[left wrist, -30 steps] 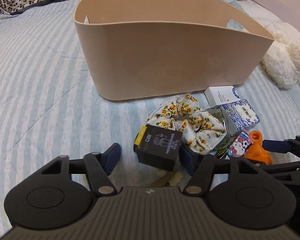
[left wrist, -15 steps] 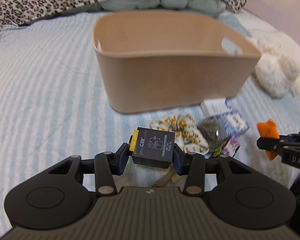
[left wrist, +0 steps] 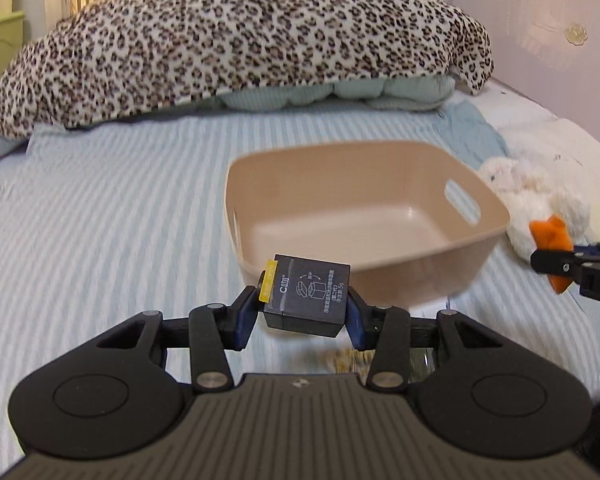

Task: Organize objects
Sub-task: 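Carry both items over the basket and open both tools to drop them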

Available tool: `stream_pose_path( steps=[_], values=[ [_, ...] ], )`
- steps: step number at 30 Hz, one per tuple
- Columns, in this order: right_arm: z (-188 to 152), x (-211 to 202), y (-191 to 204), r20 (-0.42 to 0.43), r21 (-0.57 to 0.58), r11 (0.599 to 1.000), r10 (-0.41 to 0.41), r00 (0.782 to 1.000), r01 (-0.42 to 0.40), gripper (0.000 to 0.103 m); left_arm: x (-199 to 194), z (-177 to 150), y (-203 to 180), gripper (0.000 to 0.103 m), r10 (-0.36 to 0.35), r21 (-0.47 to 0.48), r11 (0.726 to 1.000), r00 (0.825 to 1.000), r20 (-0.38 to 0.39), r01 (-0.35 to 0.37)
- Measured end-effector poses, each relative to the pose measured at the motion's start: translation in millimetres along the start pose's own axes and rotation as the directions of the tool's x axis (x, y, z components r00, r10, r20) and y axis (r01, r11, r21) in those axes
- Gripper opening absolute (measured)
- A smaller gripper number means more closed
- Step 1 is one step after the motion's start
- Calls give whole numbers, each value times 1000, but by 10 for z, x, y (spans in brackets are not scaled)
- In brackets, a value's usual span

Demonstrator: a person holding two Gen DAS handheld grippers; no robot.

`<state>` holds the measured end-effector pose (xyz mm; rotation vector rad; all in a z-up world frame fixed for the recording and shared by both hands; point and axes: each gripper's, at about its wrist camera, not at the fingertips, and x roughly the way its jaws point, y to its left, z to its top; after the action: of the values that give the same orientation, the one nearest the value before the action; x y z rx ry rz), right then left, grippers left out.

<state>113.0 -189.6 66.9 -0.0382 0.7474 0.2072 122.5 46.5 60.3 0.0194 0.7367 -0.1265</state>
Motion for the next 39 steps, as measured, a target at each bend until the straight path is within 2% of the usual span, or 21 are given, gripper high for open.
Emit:
stream_pose_path(
  steps=[5,11,19,28,29,30,33,35,36,37,39],
  values=[
    [322,105,78,51,-32,999,-15,999,17,14,224,261,-87,47,61,3,998,997,37,-61],
    [599,433,99,48,-15,1000,-12,999,12,14,596,485,-226,47,72,22,997,997,8,-72],
    [736,933,218,-16,-41,999,-3,1000,3,14,1203,463,-329,47,97,29,995,990,-105,-94],
    [565,1326,292,-100,-51,998,-31,994,26,16,1583,325,-314,47,121,18,993,965,-233,-120],
    [556,1360,287,-114,-44,999,-29,993,24,26,1593,325,-303,47,117,13,993,964,-240,-117],
    [539,1386,280,-127,-38,999,-25,992,20,32,1586,330,-296,48,115,11,993,964,-240,-116],
    [519,1379,269,-132,-37,999,-23,991,18,41,1515,379,-287,54,117,19,993,968,-223,-116],
    [529,1306,268,-115,-42,999,-20,993,15,58,1431,430,-284,61,116,12,993,972,-204,-116],
    [530,1251,265,-102,-44,999,-16,995,12,62,1379,465,-282,69,126,11,992,973,-195,-126],
    [533,1185,268,-87,-48,999,-15,996,11,66,1312,495,-285,72,130,8,991,975,-180,-130],
    [565,1076,277,-67,-61,998,-19,998,15,71,1176,528,-278,74,115,6,993,981,-155,-116]
  ],
)
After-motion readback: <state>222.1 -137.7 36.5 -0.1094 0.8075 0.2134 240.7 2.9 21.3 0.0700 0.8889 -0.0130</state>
